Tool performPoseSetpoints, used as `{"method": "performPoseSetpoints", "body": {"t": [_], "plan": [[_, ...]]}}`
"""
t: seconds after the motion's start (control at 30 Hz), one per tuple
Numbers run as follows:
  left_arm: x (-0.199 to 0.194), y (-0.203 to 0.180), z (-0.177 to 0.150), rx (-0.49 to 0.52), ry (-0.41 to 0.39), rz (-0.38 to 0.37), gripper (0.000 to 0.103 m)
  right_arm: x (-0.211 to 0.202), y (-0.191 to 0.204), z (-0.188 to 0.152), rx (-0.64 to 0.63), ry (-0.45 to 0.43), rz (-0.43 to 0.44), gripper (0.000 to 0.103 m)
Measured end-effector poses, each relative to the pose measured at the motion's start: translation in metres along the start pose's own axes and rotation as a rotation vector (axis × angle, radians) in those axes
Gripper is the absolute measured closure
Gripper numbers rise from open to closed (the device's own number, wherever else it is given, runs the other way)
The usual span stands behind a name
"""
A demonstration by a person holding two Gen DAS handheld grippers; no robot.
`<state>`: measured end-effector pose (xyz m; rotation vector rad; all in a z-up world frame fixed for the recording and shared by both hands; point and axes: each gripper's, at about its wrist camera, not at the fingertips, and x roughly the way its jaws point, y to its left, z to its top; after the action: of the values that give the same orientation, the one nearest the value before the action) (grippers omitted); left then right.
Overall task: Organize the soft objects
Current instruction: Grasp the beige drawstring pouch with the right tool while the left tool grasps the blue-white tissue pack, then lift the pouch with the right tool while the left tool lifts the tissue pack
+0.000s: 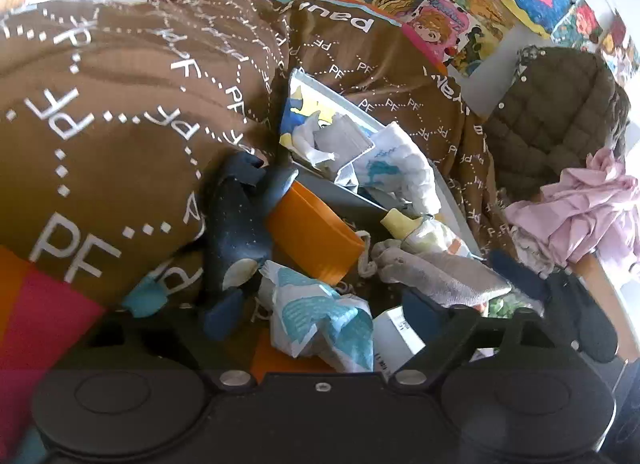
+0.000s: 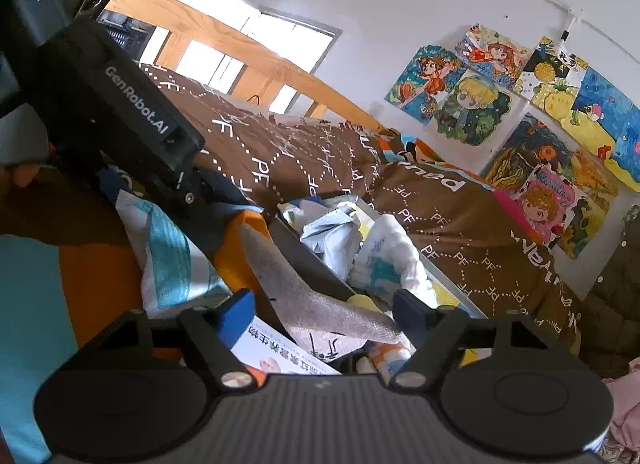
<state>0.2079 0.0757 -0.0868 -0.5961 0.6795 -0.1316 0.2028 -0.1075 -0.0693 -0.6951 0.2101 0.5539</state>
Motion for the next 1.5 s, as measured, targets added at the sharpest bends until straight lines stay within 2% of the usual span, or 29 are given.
{"method": "performPoseSetpoints", "body": {"t": [0.13, 0.23, 0.37, 0.53, 0.67, 0.93, 1.3, 1.5], "plan": [[0.002, 0.003, 0.000, -0.025, 0.012, -0.021, 0.033, -0.001, 0.002, -0.001, -0.023, 0.027, 0.012, 0.033], [0.003, 0.002, 0.000, -0.008, 0.017, -0.026, 0.050, -0.001, 0.004, -0.002, -0.050, 0.036, 0.018, 0.040], [0.004, 0.000, -0.002, 0.014, 0.021, -0.036, 0.054, -0.002, 0.005, -0.001, -0.051, 0.043, 0.025, 0.052], [0.002, 0.000, -0.003, 0.028, 0.005, -0.039, 0.059, -0.002, 0.006, -0.001, -0.052, 0.055, 0.039, 0.074], [0.000, -0.001, -0.003, 0.040, -0.006, -0.046, 0.060, -0.004, 0.005, 0.001, -0.045, 0.052, 0.045, 0.084], [-0.011, -0.009, -0.003, 0.101, -0.063, -0.066, 0.062, -0.016, -0.001, 0.006, -0.016, -0.014, -0.002, 0.091], [-0.038, -0.022, -0.003, 0.189, -0.212, -0.101, 0.062, -0.043, -0.007, 0.014, -0.055, -0.144, -0.151, 0.092], [-0.057, -0.039, -0.009, 0.286, -0.287, -0.102, 0.062, -0.058, -0.017, 0.017, -0.023, -0.180, -0.202, 0.093]]}}
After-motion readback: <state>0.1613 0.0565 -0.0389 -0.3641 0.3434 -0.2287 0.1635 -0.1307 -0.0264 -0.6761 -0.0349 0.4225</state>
